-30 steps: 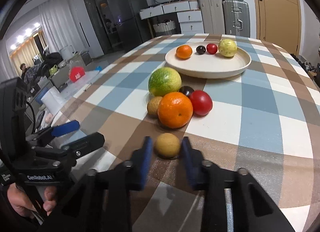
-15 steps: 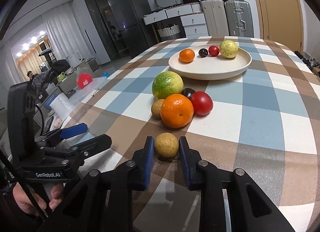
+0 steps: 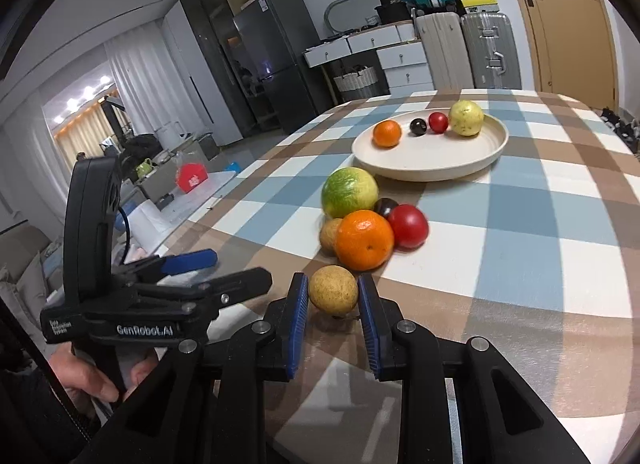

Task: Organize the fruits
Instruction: 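Close the right tool's fingers around the brown kiwi, then grasp the second brown kiwi with the left tool while the right tool holds its kiwi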

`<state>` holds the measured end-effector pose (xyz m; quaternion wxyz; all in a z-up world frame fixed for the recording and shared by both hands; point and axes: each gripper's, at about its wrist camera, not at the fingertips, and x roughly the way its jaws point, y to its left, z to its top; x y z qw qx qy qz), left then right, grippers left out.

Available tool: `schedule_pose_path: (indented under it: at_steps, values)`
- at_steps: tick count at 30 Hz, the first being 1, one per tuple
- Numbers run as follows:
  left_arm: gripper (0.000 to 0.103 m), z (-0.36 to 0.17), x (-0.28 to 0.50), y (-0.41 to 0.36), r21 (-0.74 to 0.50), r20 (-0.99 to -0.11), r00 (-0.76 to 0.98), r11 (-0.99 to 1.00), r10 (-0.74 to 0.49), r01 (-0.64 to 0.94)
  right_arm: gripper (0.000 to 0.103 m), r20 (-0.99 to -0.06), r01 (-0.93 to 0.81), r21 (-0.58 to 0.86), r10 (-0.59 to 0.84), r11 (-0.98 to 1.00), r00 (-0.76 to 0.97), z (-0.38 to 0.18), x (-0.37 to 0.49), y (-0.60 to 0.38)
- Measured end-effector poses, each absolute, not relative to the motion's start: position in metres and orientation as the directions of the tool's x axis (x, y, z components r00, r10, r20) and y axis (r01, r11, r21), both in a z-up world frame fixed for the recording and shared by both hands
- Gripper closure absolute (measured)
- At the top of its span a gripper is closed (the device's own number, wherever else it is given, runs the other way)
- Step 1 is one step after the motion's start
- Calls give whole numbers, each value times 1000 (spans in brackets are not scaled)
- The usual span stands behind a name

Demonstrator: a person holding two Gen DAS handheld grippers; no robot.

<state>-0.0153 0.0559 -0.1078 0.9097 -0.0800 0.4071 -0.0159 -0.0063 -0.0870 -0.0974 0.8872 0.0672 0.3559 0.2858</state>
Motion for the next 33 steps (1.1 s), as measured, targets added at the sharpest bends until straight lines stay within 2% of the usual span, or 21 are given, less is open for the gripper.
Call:
schedule_pose_path:
  at_steps: [8,19,26,33]
  values:
    - [1,-108,14,42,-140,-748,656,990,-103,-4,77,-572,-463,340,571,818,588,-94,-8,-98]
    - [2,-111,39,26,-24,-755,653,997,-64,70,77,-566,-449,363,576,816,590,-96,-2,-110]
    - [14,-109,49,24,7,-758,645,989,-91,147,77,-561,-443,383,585,811,586,-100,0,-114]
    - [32,-109,58,23,-75,-767,610,971,-201,226,77,-562,-431,395,584,811,586,-102,2,-119]
